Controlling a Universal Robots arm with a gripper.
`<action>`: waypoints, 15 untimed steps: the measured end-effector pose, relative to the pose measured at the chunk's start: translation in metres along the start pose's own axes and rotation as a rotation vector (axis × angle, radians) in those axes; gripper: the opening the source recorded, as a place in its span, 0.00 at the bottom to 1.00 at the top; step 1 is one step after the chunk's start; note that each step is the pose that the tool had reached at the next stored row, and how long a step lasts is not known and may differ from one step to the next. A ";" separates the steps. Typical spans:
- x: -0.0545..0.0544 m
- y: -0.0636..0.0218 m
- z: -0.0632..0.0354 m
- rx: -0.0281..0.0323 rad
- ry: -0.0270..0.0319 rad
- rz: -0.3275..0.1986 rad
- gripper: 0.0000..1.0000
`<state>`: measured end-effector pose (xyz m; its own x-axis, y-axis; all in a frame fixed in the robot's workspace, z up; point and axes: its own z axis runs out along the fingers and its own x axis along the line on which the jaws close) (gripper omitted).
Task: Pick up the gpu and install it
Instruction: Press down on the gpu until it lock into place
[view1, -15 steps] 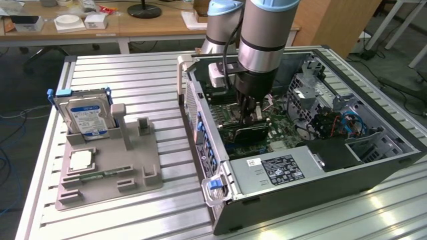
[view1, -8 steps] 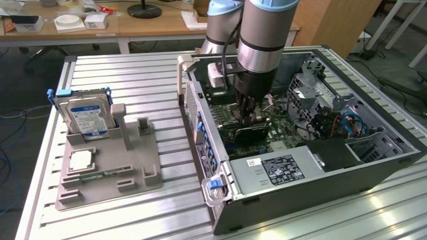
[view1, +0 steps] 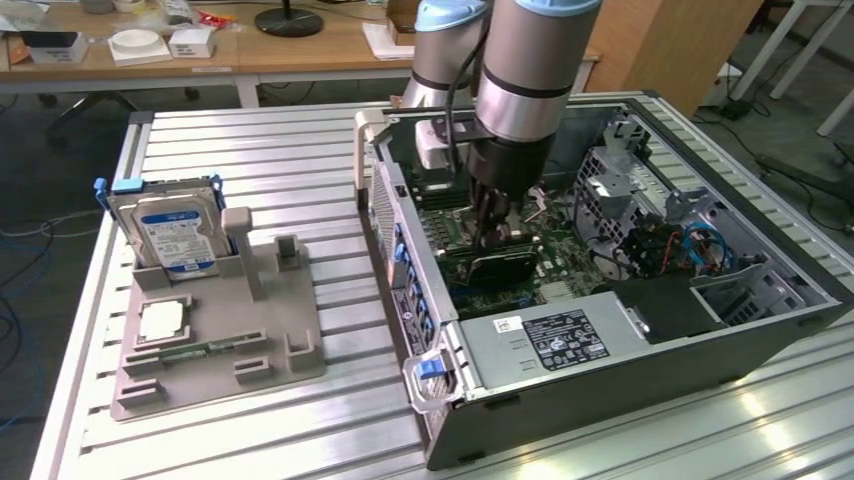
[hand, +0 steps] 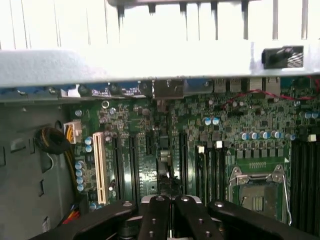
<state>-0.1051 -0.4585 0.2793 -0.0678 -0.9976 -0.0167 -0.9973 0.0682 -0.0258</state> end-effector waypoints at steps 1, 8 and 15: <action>0.000 -0.0001 -0.0008 -0.0098 0.0020 0.000 0.10; -0.004 -0.0014 -0.0026 -0.0931 0.0239 0.001 0.10; -0.007 -0.0019 -0.0189 -0.0942 0.0314 0.001 0.10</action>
<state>-0.1032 -0.4522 0.2984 -0.0683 -0.9976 0.0147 -0.9953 0.0692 0.0683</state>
